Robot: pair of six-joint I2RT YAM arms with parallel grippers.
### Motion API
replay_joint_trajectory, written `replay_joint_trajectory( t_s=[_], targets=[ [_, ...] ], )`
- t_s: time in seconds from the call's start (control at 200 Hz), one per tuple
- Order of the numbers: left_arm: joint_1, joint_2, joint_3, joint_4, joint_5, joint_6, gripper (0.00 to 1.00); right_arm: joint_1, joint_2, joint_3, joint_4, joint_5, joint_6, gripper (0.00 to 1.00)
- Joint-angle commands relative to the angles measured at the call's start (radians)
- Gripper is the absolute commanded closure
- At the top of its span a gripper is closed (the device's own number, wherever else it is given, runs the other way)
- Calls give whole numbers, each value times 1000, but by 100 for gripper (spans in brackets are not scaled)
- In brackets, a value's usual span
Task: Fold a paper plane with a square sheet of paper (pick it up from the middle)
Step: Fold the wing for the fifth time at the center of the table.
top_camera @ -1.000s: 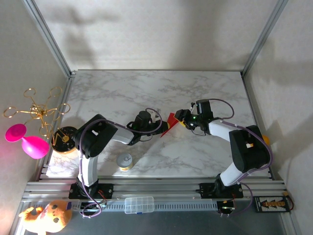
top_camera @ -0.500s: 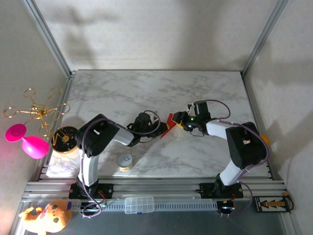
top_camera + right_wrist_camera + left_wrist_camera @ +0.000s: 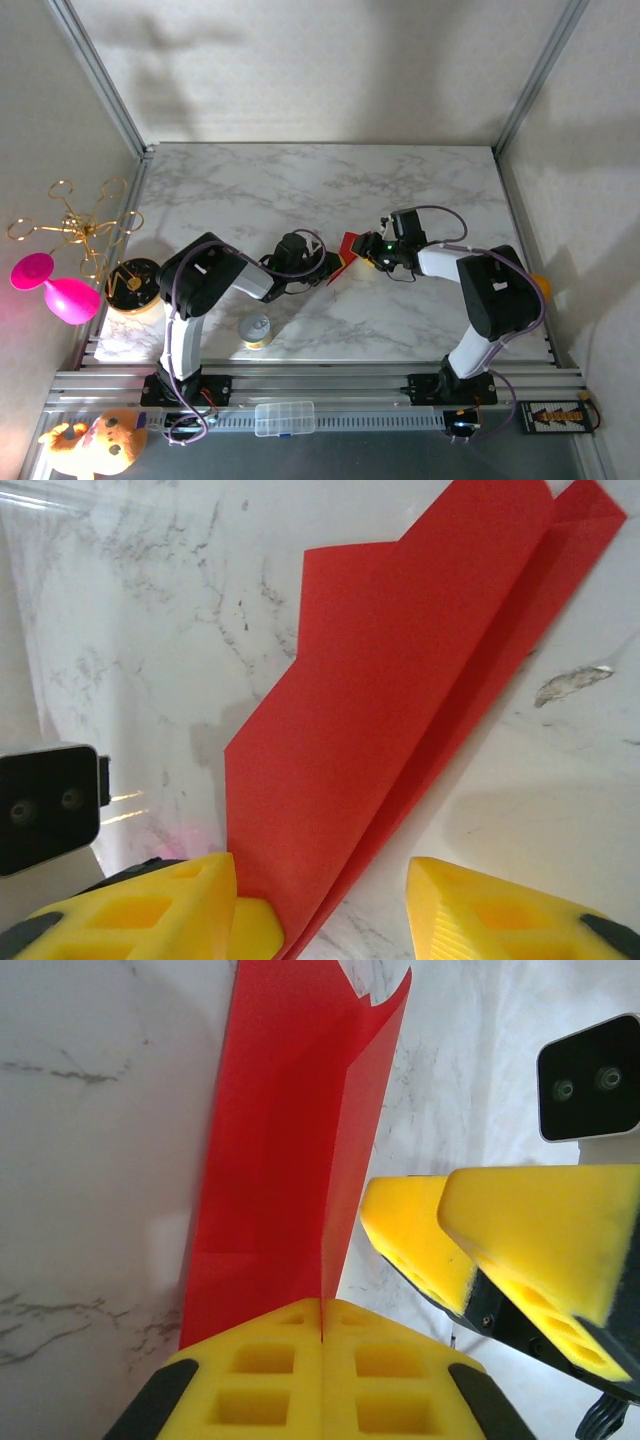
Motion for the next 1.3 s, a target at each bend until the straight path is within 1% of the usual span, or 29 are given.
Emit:
replay_joint_trajectory(
  t_s=[0.0, 0.18, 0.456, 0.911, 1.167, 1.297],
  targets=[
    [7, 21, -15, 42, -4, -21, 100, 18, 36, 50, -73, 49, -54, 52],
    [8, 24, -21, 45, -7, -20, 100, 29, 75, 84, -95, 66, -67, 51],
    [7, 39, -30, 70, 2, -29, 100, 53, 129, 124, -148, 119, -76, 47],
    [8, 30, -48, 82, -1, -28, 93, 101, 238, 229, -351, 324, -73, 44],
    [7, 2, -56, 69, -5, -18, 87, 118, 277, 265, -415, 400, -62, 43],
    [7, -24, -64, 55, -12, -15, 85, 123, 289, 270, -427, 417, -59, 42]
  ],
)
